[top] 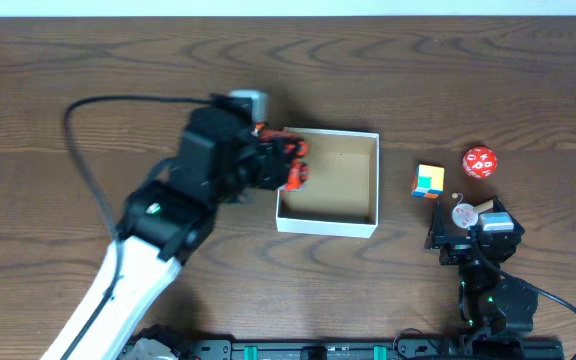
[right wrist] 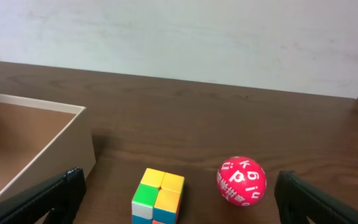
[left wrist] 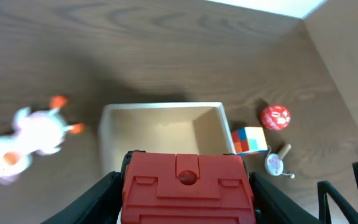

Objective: Pack container
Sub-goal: 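Lift the car and carry it over the white box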

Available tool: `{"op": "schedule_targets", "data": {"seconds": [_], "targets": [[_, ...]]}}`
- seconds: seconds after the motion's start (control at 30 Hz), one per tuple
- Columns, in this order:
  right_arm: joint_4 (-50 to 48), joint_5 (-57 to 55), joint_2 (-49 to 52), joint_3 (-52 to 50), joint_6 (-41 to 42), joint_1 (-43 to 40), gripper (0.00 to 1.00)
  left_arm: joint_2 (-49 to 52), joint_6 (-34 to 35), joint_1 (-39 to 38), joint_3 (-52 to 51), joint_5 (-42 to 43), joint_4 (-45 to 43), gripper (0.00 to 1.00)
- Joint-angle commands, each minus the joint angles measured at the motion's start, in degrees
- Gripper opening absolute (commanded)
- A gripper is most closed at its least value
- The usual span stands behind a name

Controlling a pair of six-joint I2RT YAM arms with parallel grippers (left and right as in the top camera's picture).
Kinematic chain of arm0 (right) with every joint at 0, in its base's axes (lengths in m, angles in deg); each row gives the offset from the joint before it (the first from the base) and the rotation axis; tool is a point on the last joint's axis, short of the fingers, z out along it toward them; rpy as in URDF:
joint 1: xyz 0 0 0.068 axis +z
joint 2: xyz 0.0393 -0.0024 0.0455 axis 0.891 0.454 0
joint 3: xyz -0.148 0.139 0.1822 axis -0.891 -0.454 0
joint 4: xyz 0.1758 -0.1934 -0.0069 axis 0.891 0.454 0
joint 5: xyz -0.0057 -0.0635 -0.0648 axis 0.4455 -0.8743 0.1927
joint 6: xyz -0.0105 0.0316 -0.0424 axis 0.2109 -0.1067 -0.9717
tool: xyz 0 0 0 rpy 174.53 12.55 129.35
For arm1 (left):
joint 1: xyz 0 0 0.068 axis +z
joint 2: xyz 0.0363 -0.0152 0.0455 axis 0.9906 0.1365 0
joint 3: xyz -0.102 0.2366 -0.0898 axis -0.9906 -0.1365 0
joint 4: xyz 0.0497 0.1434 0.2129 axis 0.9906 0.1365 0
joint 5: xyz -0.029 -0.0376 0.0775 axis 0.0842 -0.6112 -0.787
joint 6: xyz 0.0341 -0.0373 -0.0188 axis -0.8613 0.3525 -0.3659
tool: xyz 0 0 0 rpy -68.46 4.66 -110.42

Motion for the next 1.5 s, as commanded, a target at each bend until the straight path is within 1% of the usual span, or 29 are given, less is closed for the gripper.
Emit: {"op": "schedule_targets", "data": {"seconds": [0.0,0.07,0.17,0.3,0.47,0.9,1.0,1.07,1.13,1.33,1.47], "targets": [[0.07,0.04,-0.24,-0.2,-0.52,0.55,0.99,5.22,-1.36,-3.06,1.57,0.24,-3.52,0.4],[0.07,0.04,-0.24,-0.2,-0.55,0.55,0.99,8.11,-3.78,-4.55,1.62,0.13,-5.81,0.4],[0.07,0.04,-0.24,-0.2,-0.52,0.55,0.99,11.54,-6.51,-6.32,1.88,-3.5,-6.82,0.4],[0.07,0.04,-0.24,-0.2,-0.52,0.55,0.99,13.68,-7.69,-7.32,1.86,-9.44,-4.92,0.4],[0.07,0.04,-0.24,-0.2,-0.52,0.55,0.99,15.52,-9.16,-7.45,1.86,-10.47,-2.05,0.4],[0.07,0.04,-0.24,-0.2,-0.55,0.55,0.99,16.48,-9.05,-7.5,1.75,-11.34,2.93,0.4],[0.07,0.04,-0.24,-0.2,-0.52,0.55,0.99,16.48,-7.69,-7.5,1.75,-11.34,4.35,0.4],[0.07,0.04,-0.24,-0.2,-0.52,0.55,0.99,16.48,-6.45,-7.52,1.75,-11.34,5.53,0.36],[0.07,0.04,-0.24,-0.2,-0.55,0.55,0.99,16.48,-5.29,-7.52,1.75,-11.34,6.56,0.35],[0.07,0.04,-0.24,-0.2,-0.52,0.55,0.99,16.48,-3.26,-7.93,1.75,-11.34,7.82,0.34],[0.07,0.04,-0.24,-0.2,-0.55,0.55,0.99,16.48,-3.04,-10.19,1.75,-11.43,8.0,0.34]]}}
